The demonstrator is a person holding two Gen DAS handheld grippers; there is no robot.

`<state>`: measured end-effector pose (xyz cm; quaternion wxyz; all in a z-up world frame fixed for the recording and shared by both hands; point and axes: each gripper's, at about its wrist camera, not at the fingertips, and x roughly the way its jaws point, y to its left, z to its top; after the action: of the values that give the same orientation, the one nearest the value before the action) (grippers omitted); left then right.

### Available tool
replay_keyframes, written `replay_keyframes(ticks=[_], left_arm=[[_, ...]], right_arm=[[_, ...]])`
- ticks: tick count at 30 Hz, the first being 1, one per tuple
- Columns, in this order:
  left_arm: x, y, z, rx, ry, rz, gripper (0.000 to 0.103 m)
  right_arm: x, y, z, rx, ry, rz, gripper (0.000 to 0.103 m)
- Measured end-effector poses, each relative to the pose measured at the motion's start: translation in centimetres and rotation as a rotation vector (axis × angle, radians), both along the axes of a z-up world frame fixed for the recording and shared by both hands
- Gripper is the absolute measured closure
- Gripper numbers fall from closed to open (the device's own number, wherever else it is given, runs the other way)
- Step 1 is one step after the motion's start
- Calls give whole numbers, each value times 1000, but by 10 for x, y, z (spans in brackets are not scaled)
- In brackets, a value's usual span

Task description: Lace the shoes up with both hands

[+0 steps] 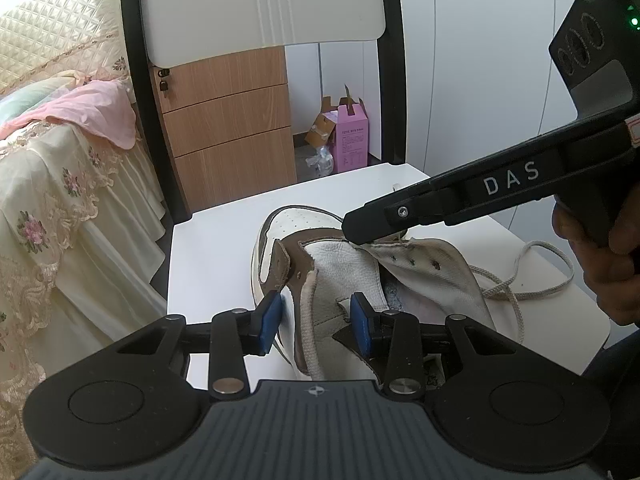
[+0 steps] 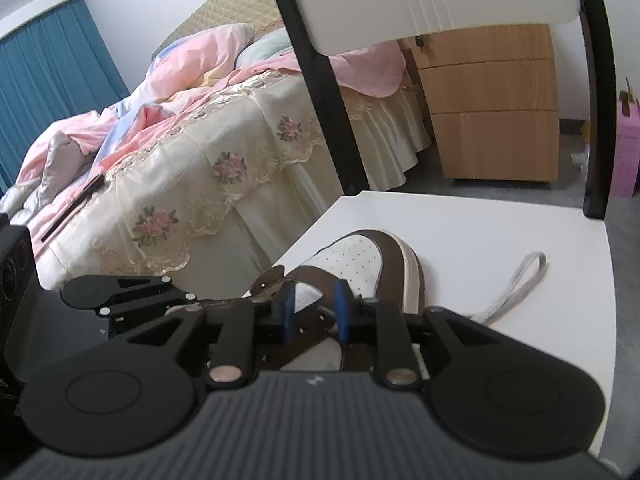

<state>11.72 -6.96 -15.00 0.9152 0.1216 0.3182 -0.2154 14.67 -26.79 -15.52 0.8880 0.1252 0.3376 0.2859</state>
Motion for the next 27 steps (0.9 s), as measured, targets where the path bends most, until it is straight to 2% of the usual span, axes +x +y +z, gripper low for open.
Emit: replay_keyframes(ticks=[4, 7, 11, 14, 17, 22, 25, 27], left_arm=[[0, -1, 0, -1, 0, -4, 62], [-1, -1, 0, -2, 1, -5, 62], [0, -1, 1, -4, 2, -3, 62], [-1, -1, 1, -3, 2, -2, 62], [-1, -1, 0, -2, 1, -2, 62], [0, -2, 0, 3, -2, -2, 62], [-1, -3, 0, 15, -8, -7, 62], [-2, -4, -1, 26, -13, -13, 62]], right_arm=[[3, -10, -6, 68, 28, -17, 80], [6, -24, -15, 175, 76, -42, 80], [12, -43, -31, 338, 163, -85, 85], [13, -50, -42, 406, 206, -114, 95], [10, -44, -39, 350, 175, -107, 96], [-4, -18, -21, 126, 40, -83, 96], [-14, 3, -12, -31, -65, -93, 100], [-18, 16, -7, -97, -126, -99, 100]])
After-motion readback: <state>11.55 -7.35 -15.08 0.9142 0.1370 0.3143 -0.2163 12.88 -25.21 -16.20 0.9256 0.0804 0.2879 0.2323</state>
